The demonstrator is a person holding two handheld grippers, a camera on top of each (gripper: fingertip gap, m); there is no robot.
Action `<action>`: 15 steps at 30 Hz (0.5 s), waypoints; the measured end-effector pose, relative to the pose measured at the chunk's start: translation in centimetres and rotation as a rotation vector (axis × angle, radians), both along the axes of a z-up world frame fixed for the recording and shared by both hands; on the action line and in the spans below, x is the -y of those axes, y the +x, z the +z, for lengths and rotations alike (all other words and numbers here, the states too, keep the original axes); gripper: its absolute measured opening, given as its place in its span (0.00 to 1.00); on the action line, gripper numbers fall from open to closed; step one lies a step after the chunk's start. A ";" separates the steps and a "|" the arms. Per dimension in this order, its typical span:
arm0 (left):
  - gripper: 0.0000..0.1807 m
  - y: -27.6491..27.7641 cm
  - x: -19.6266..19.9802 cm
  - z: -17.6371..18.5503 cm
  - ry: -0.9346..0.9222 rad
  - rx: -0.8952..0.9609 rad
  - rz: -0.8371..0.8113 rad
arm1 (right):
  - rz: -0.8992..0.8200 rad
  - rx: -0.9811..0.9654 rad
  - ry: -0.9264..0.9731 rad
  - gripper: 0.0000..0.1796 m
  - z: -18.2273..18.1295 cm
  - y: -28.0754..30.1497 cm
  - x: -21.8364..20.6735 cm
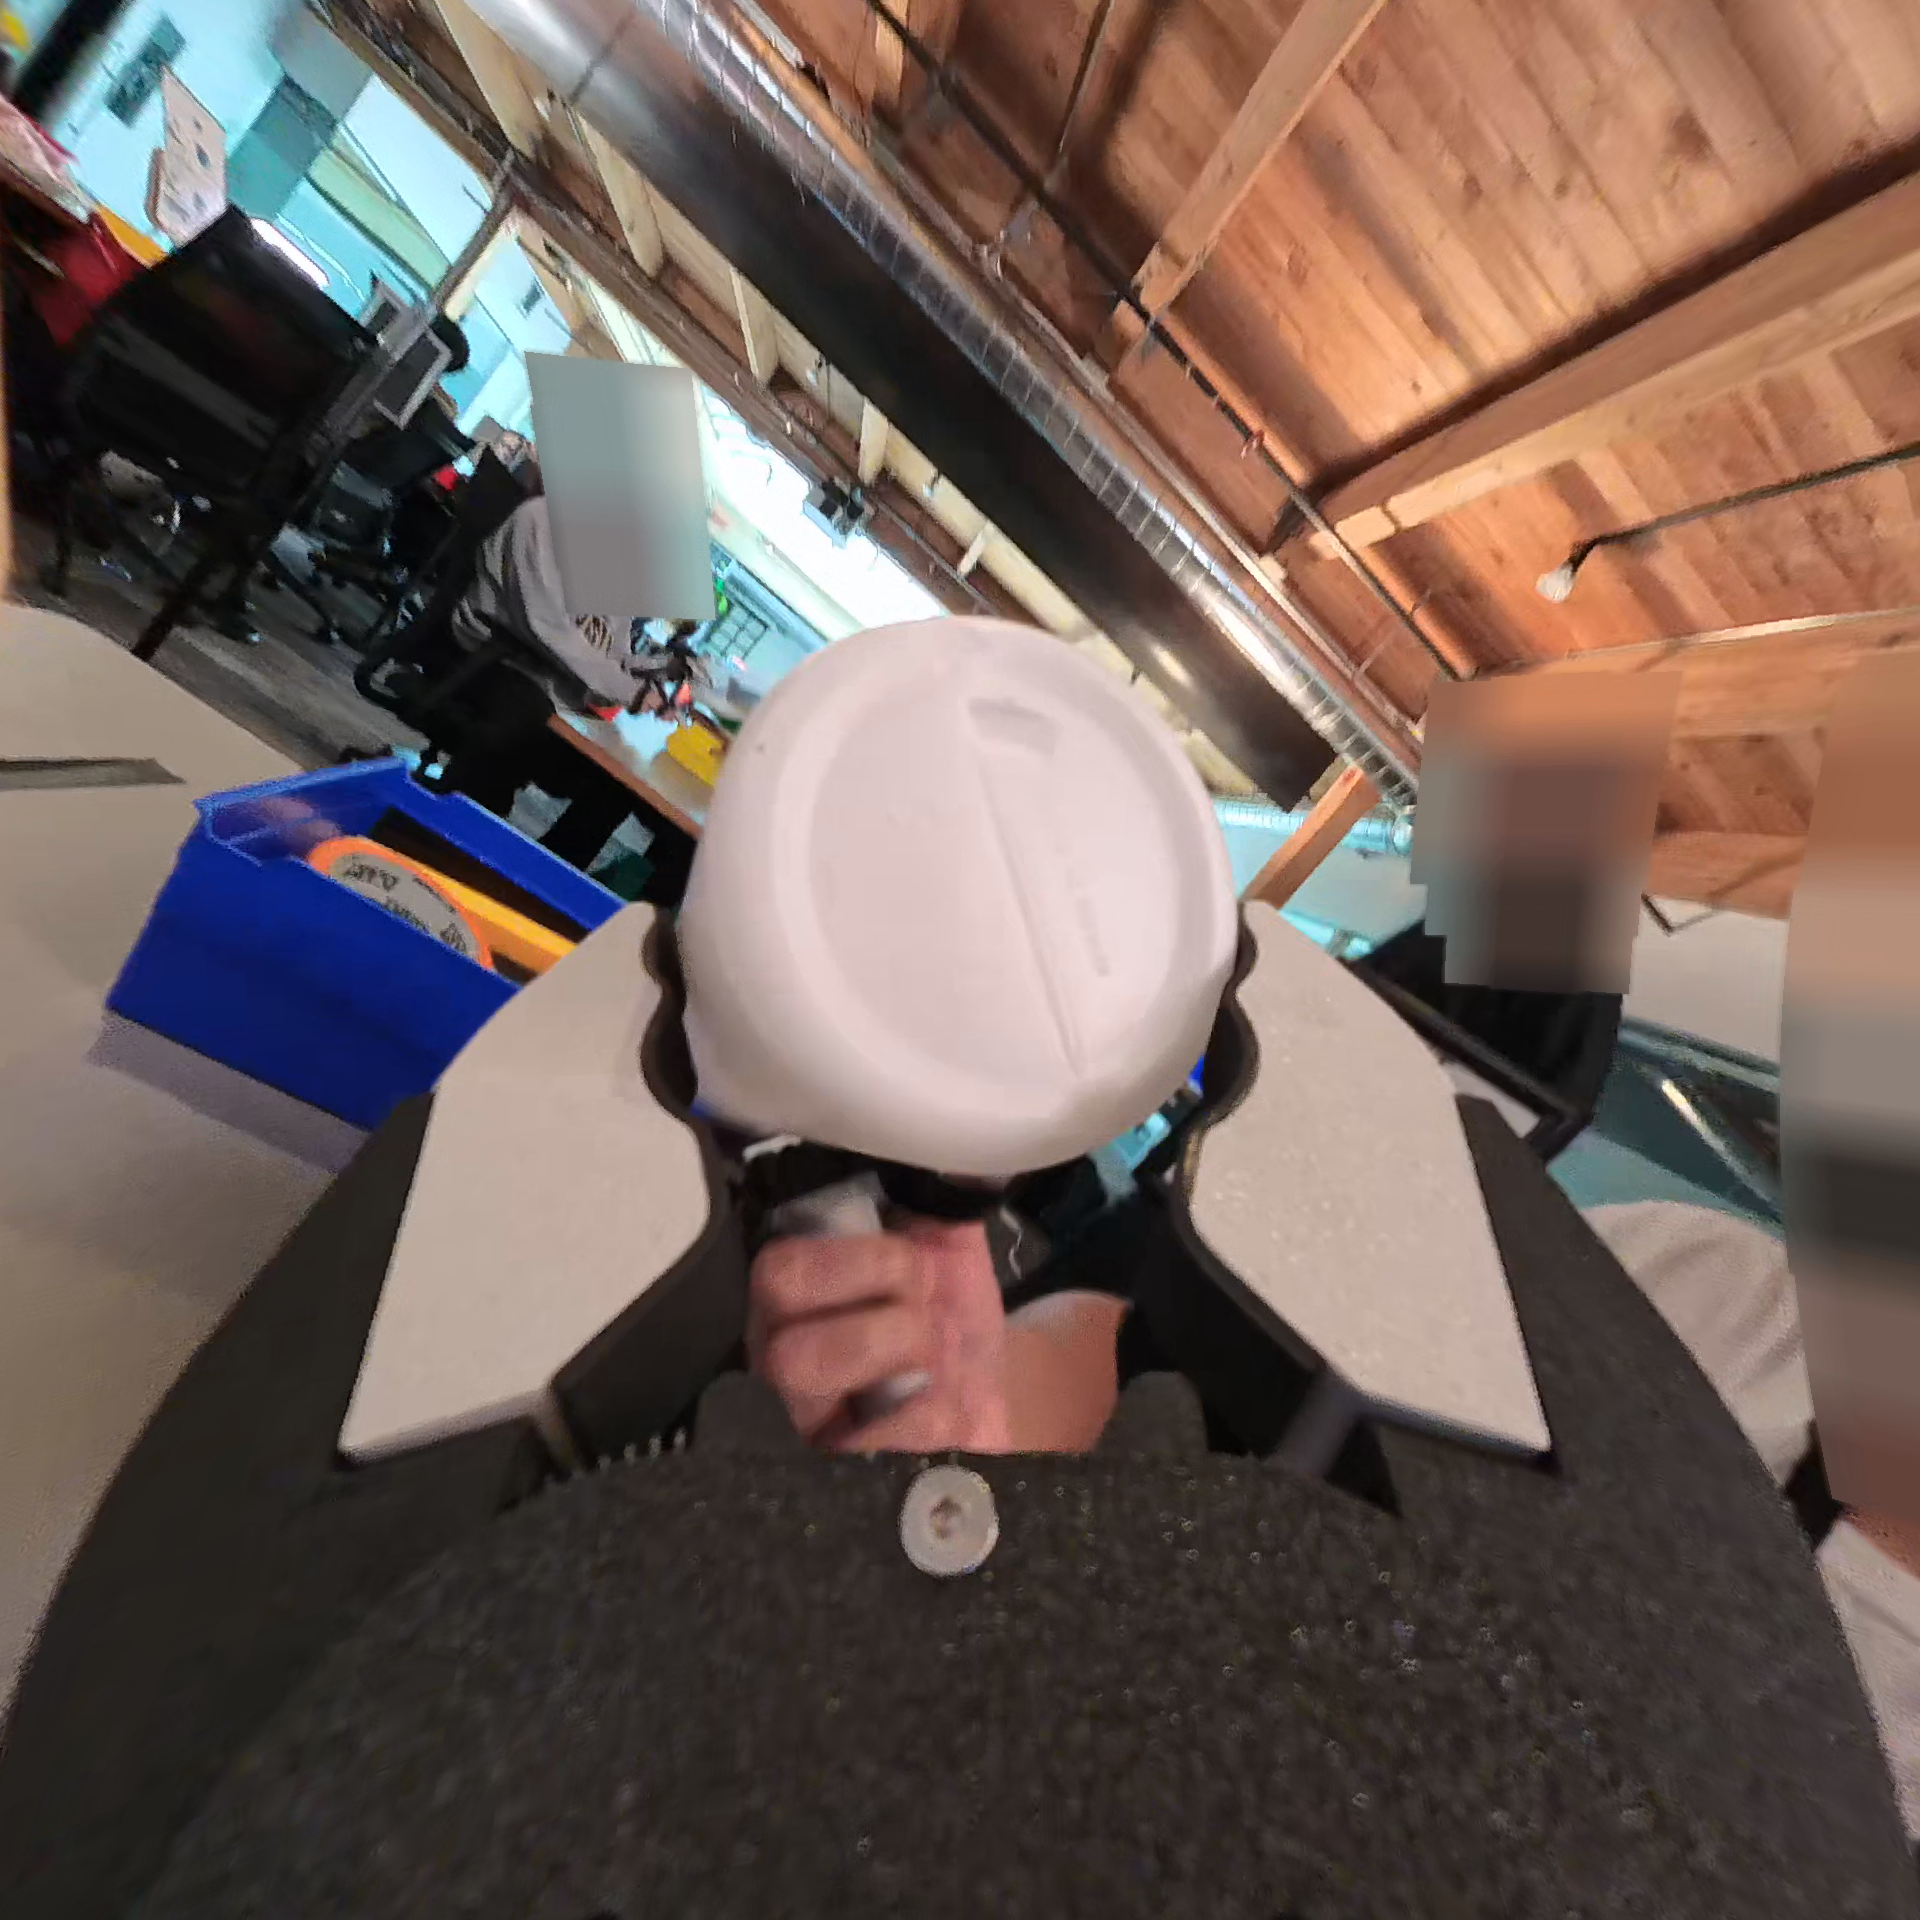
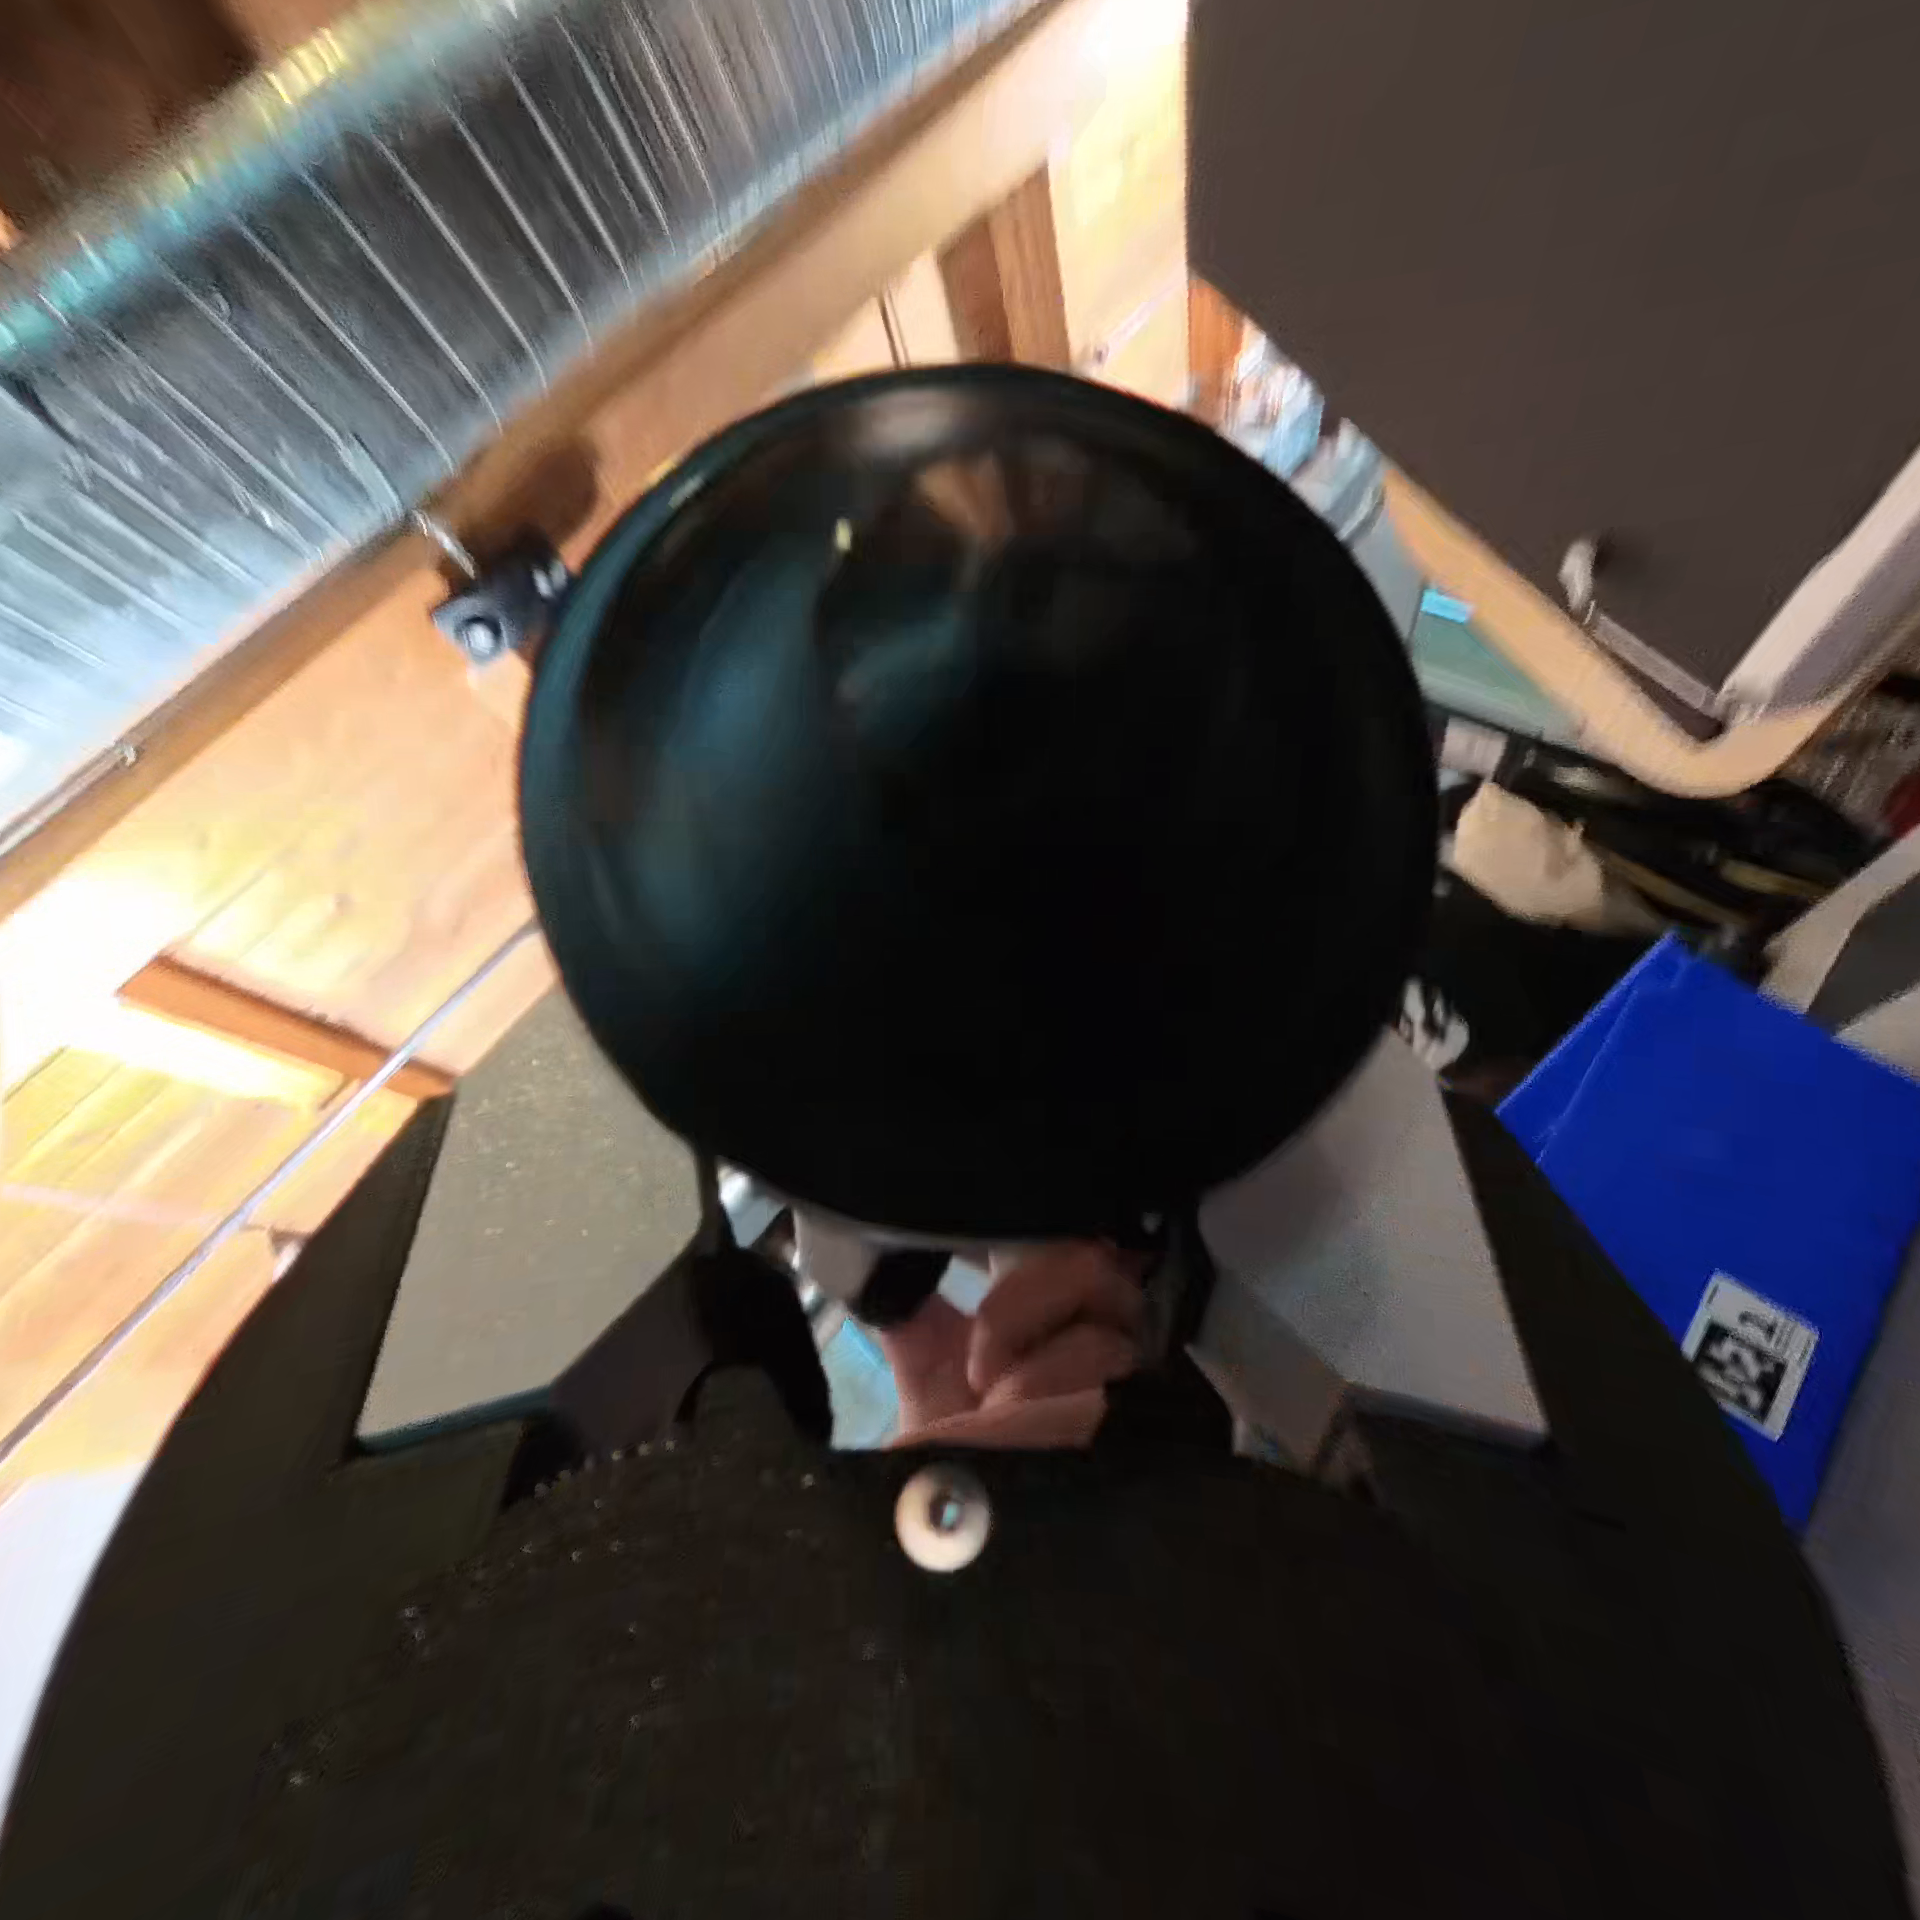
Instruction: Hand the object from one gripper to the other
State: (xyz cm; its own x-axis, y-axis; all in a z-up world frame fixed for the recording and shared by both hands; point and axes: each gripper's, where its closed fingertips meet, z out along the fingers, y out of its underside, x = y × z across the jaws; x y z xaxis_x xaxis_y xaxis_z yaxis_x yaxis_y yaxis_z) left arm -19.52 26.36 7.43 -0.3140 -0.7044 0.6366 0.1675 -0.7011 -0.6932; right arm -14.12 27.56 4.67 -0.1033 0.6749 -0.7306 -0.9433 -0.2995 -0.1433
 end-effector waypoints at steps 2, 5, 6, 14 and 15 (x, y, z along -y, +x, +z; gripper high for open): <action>0.53 0.8 0.6 -0.5 0.056 -0.032 0.011 | 0.003 0.001 0.005 0.54 0.1 1.0 -0.1; 0.51 1.4 1.1 -1.0 0.112 -0.083 0.007 | -0.006 0.046 0.041 0.54 0.0 1.6 0.3; 0.51 1.4 1.0 -1.3 0.126 -0.114 0.008 | -0.009 0.076 0.046 0.53 -0.2 1.6 0.4; 0.64 -1.5 -3.5 -2.9 0.610 -0.533 0.375 | -0.094 0.330 -0.047 0.53 -4.6 2.5 -1.1; 0.65 -1.4 -3.0 -3.2 0.696 -0.591 0.378 | -0.099 0.348 -0.070 0.53 -5.2 2.6 -1.4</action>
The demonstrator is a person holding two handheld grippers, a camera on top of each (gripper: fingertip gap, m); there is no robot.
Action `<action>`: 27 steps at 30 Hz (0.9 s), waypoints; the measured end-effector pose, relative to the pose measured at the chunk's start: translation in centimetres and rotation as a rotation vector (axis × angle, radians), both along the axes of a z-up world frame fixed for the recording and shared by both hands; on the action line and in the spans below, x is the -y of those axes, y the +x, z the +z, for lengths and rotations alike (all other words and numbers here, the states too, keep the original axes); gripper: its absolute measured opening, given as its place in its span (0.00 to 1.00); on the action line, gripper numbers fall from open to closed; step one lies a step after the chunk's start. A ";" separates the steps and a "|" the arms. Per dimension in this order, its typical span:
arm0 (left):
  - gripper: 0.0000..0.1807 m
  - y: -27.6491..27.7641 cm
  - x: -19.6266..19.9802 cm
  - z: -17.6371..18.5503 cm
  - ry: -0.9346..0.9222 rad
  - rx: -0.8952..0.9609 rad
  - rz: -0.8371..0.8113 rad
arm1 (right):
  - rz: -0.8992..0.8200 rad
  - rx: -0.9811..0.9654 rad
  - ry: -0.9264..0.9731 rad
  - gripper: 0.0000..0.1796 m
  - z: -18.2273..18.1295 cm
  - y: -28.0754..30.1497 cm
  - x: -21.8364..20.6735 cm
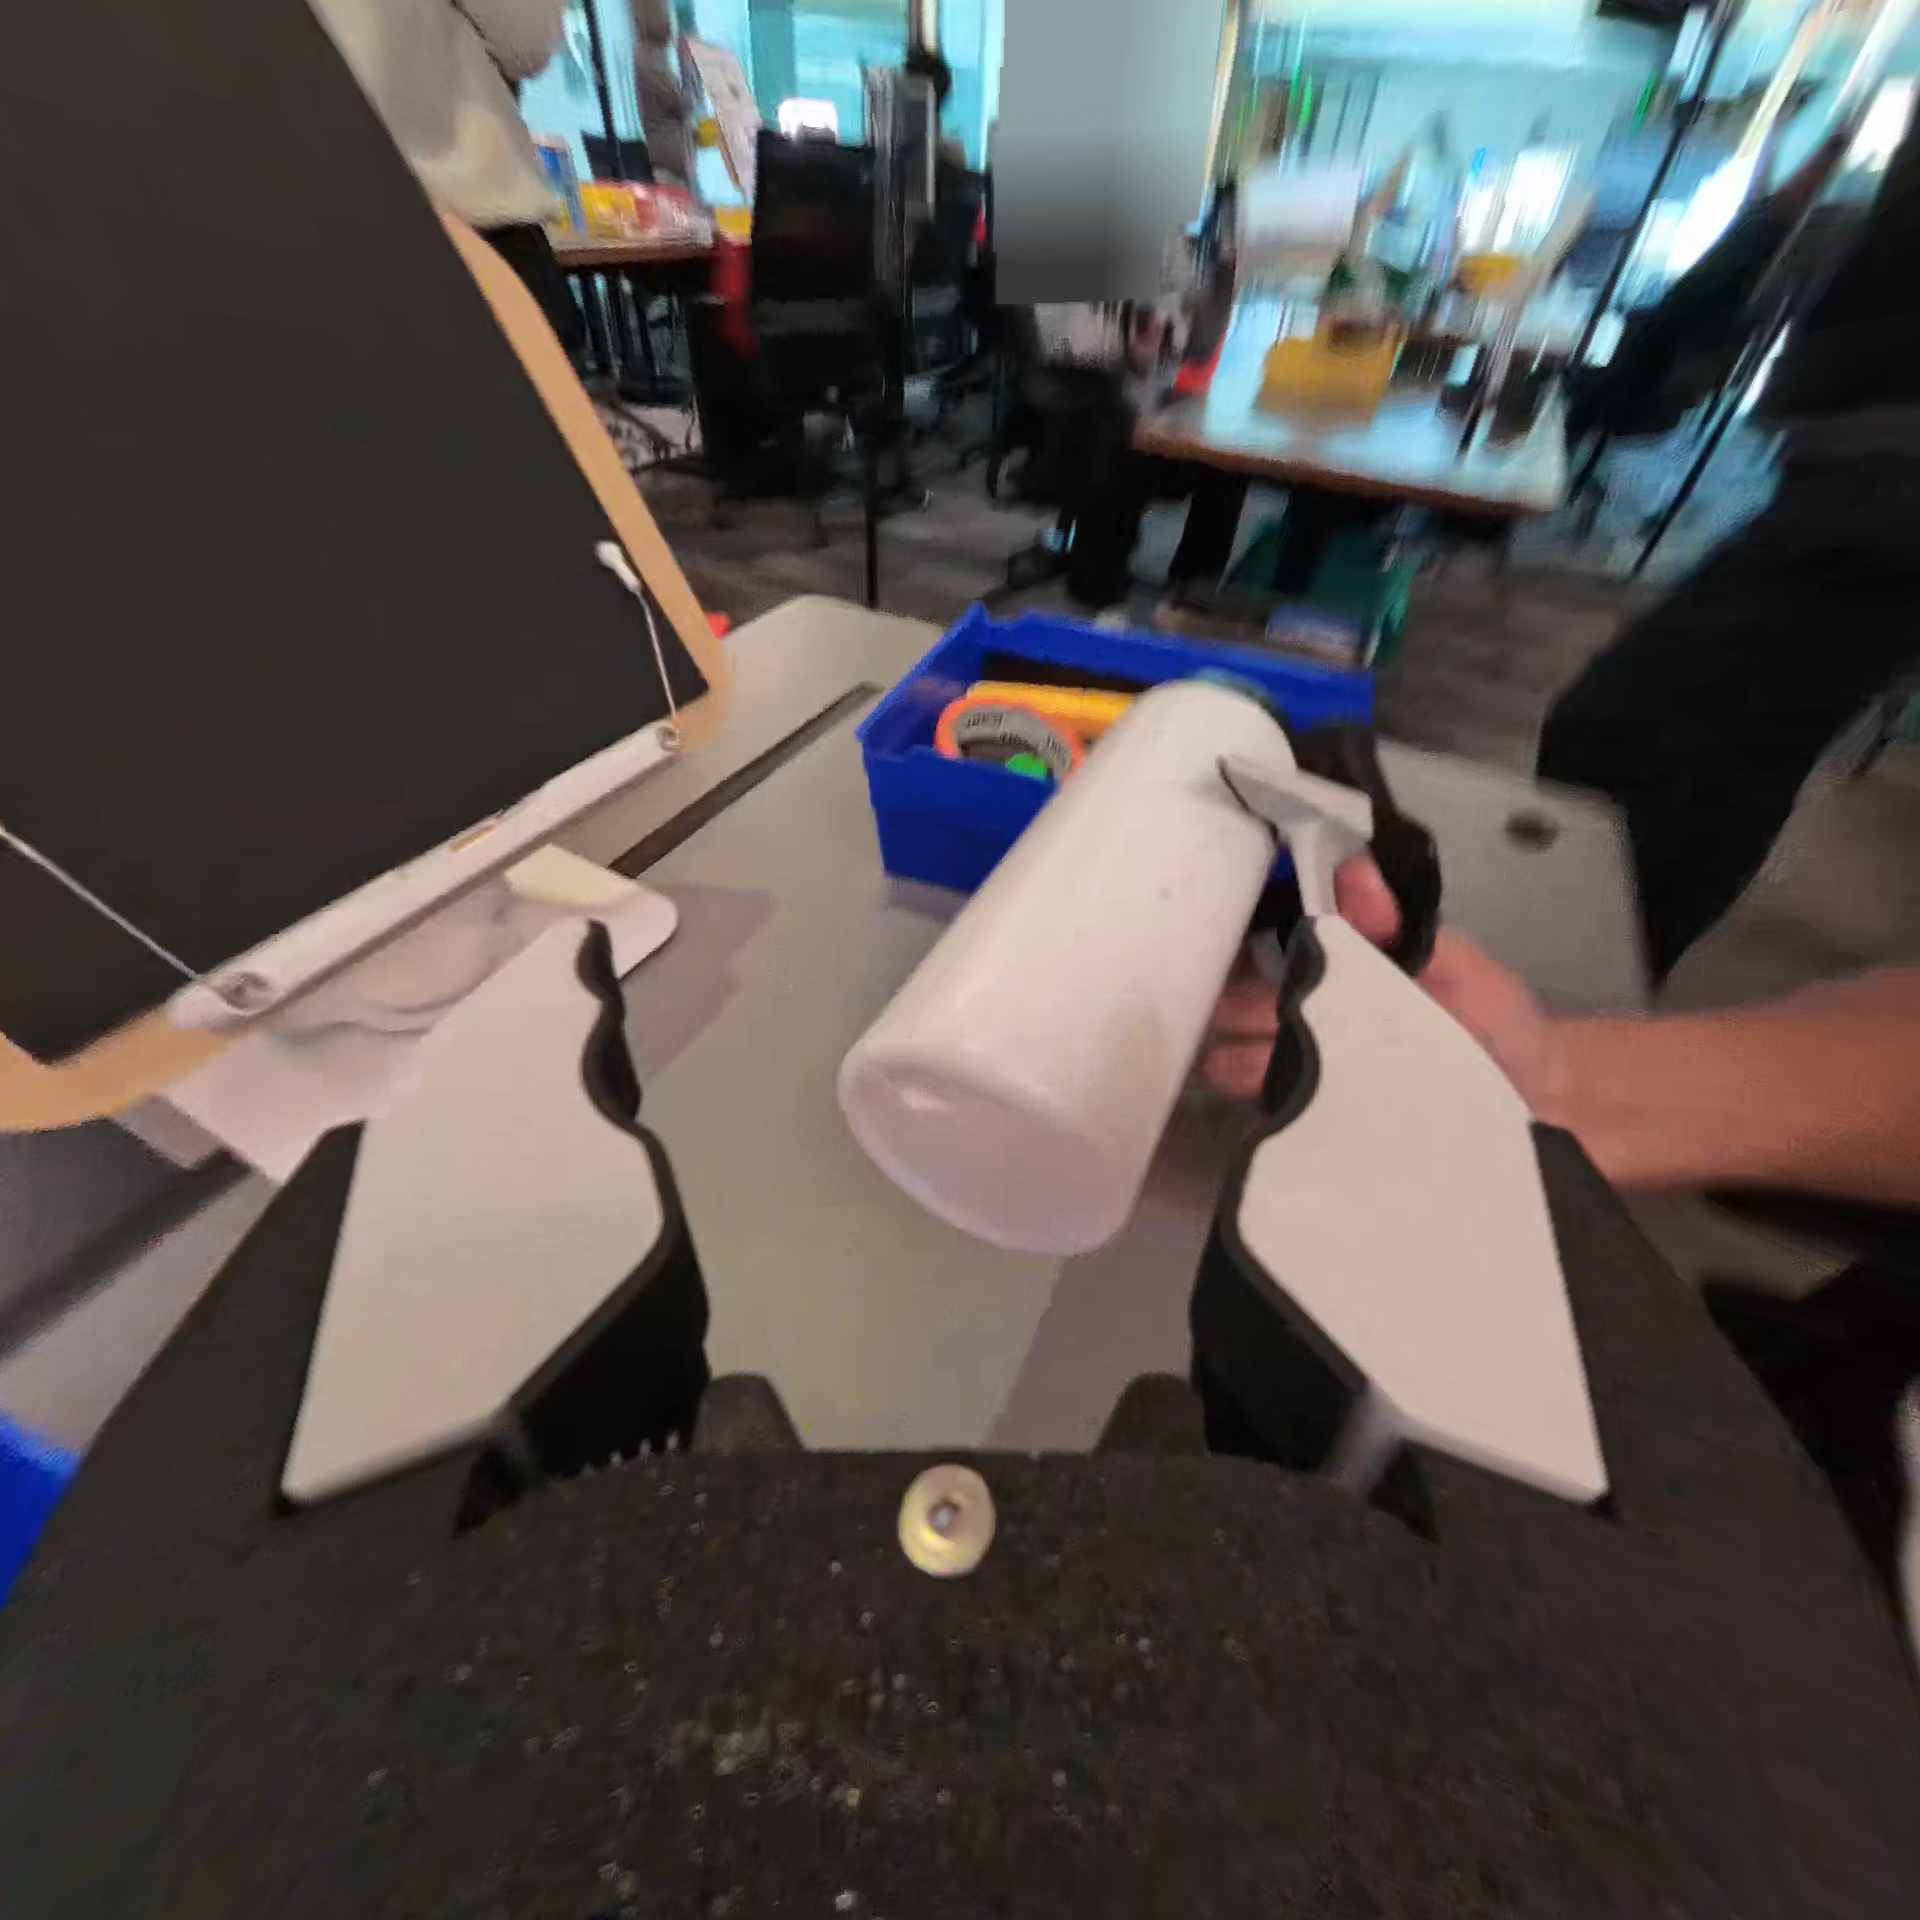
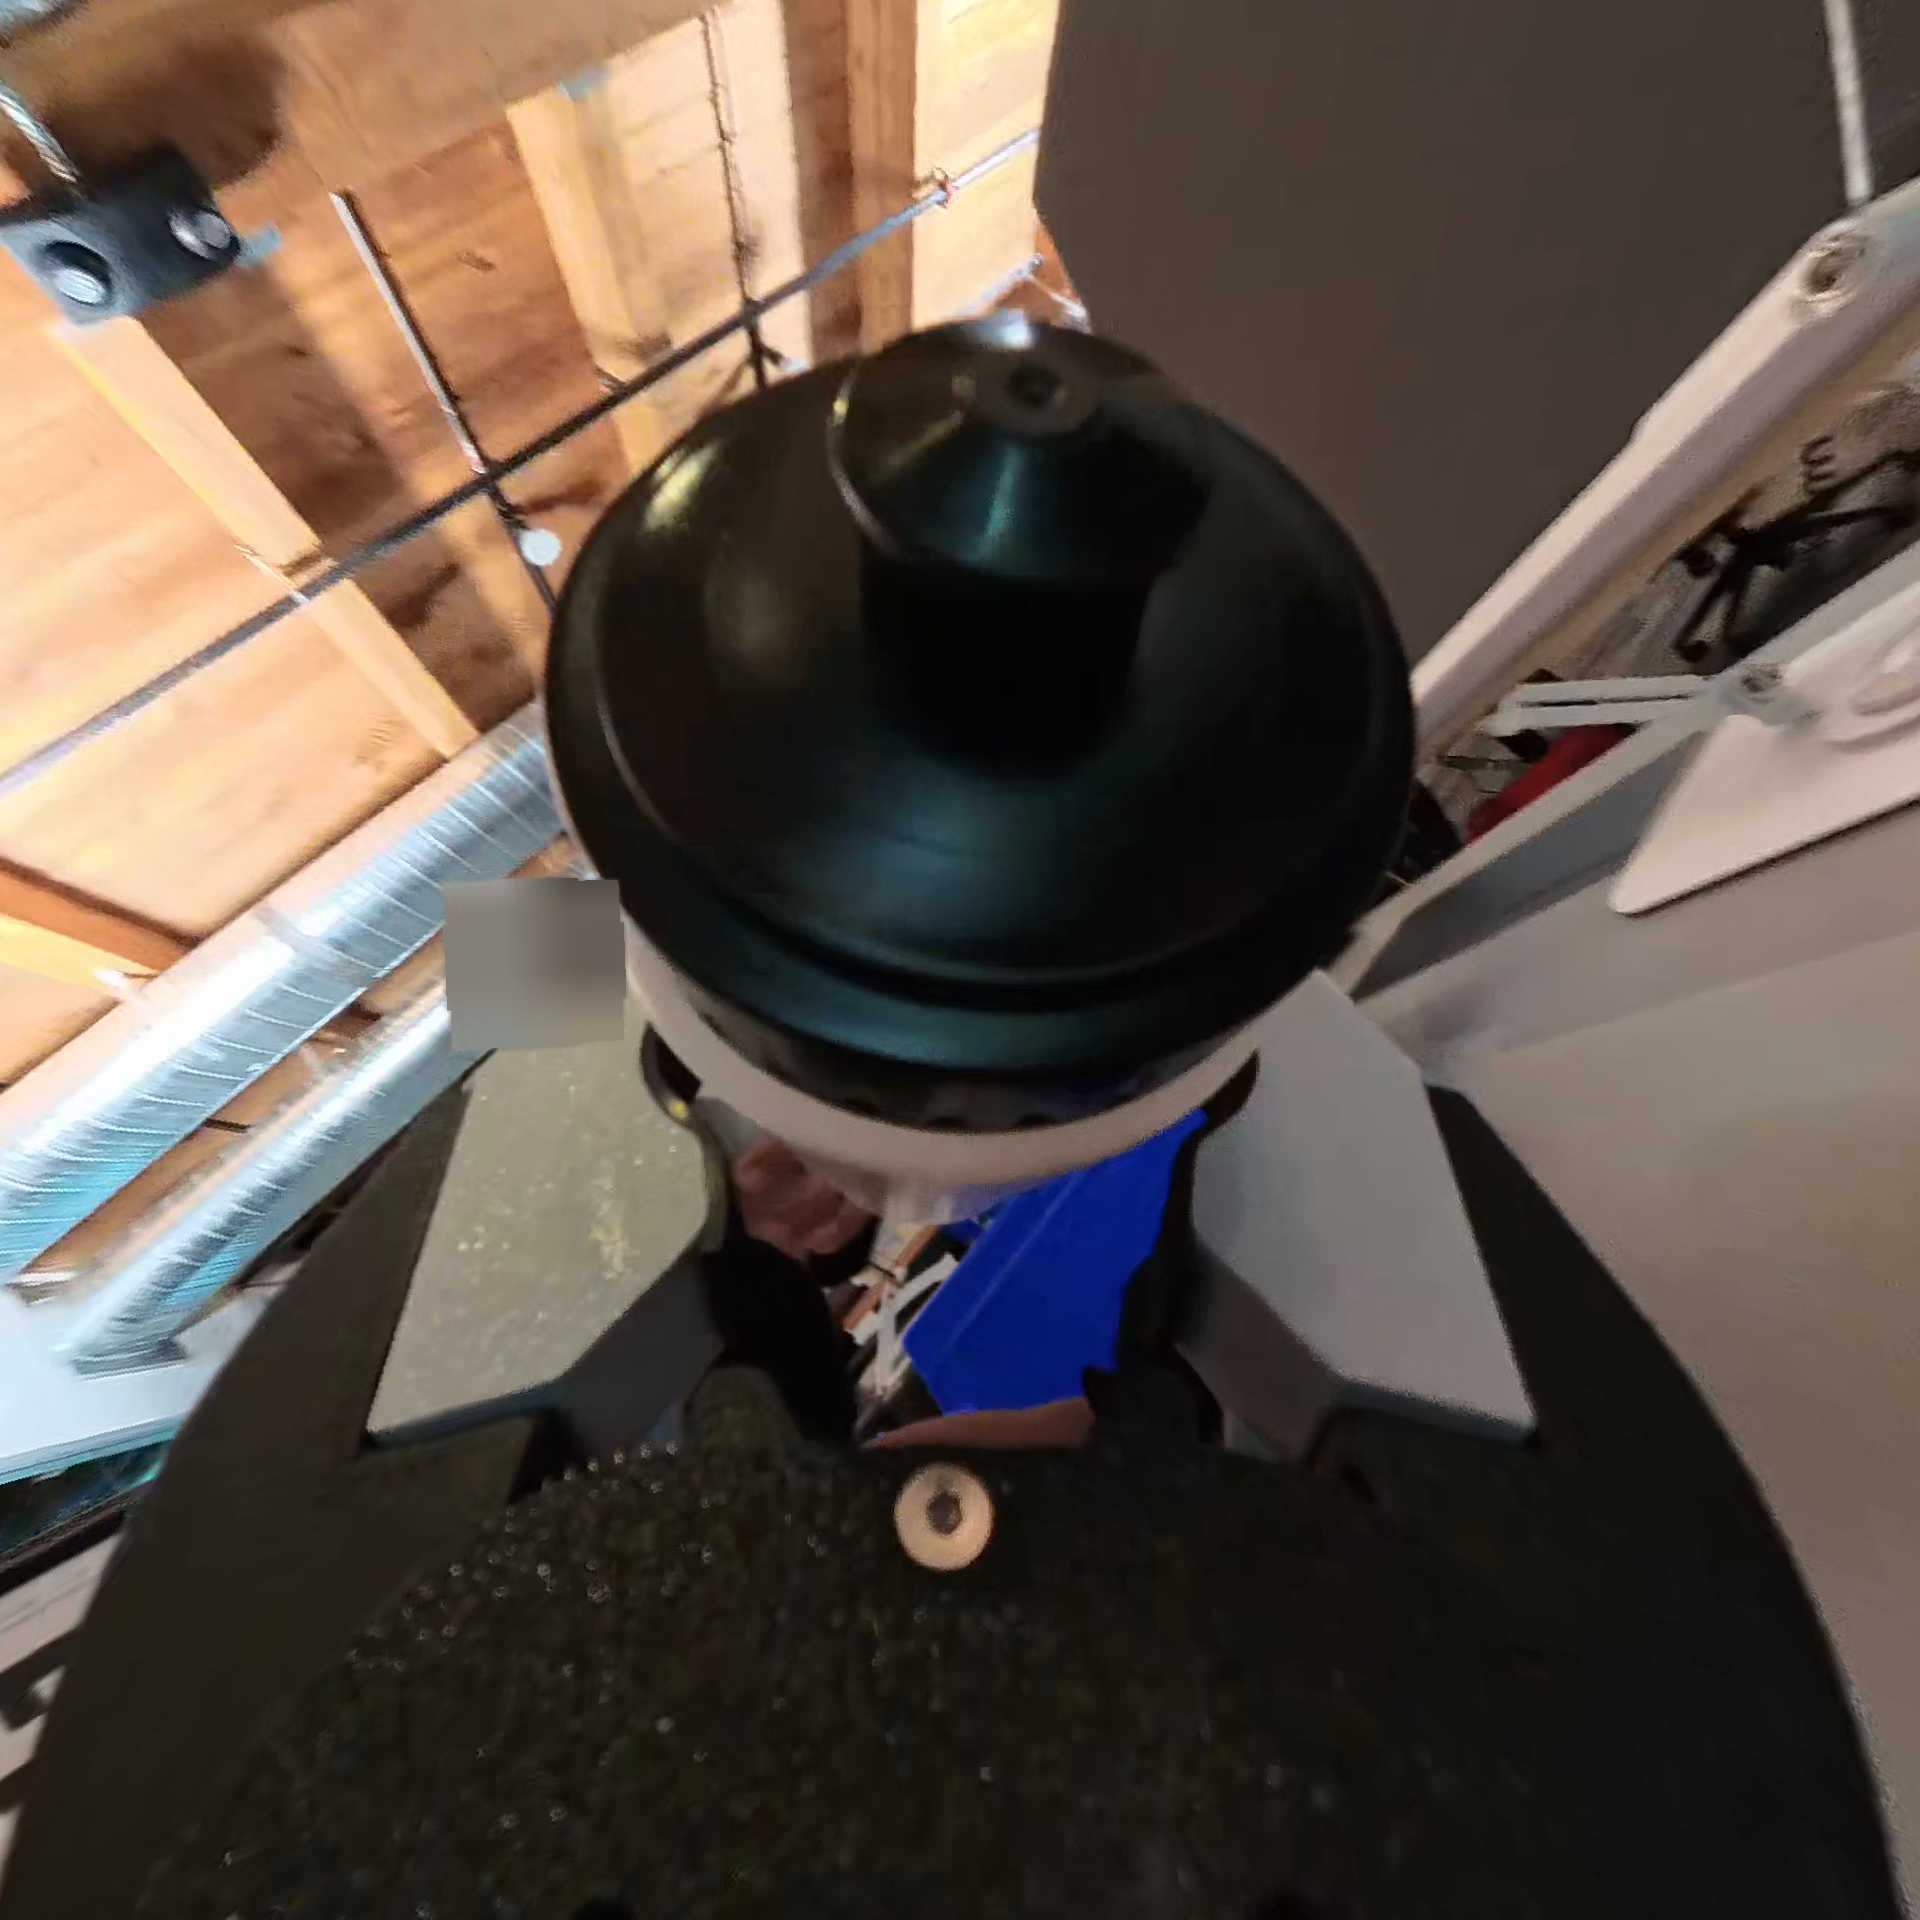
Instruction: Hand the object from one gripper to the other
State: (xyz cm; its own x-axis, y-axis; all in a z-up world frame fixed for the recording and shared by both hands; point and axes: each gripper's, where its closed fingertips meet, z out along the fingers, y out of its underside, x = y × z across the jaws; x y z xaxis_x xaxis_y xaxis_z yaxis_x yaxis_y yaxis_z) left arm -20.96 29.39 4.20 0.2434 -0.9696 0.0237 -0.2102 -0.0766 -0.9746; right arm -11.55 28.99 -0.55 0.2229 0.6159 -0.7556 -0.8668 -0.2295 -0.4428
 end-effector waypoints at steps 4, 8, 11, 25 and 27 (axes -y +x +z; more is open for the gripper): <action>0.66 1.8 2.6 -3.8 0.209 -0.382 0.003 | -0.012 0.045 -0.048 0.53 -1.3 -0.4 -0.8; 0.63 2.3 2.1 -8.0 0.455 -0.697 0.103 | 0.026 0.128 -0.021 0.54 -0.9 -2.7 -0.1; 0.60 2.2 1.9 -10.5 0.474 -0.818 0.100 | 0.052 0.221 0.003 0.54 -0.6 -4.6 0.7; 0.50 2.7 0.5 -9.1 0.312 -0.633 0.147 | 0.070 0.367 0.098 0.60 -0.2 -3.0 1.1; 0.49 3.1 0.9 -7.8 0.143 -0.457 0.084 | 0.084 0.470 0.159 0.60 0.3 -1.8 1.4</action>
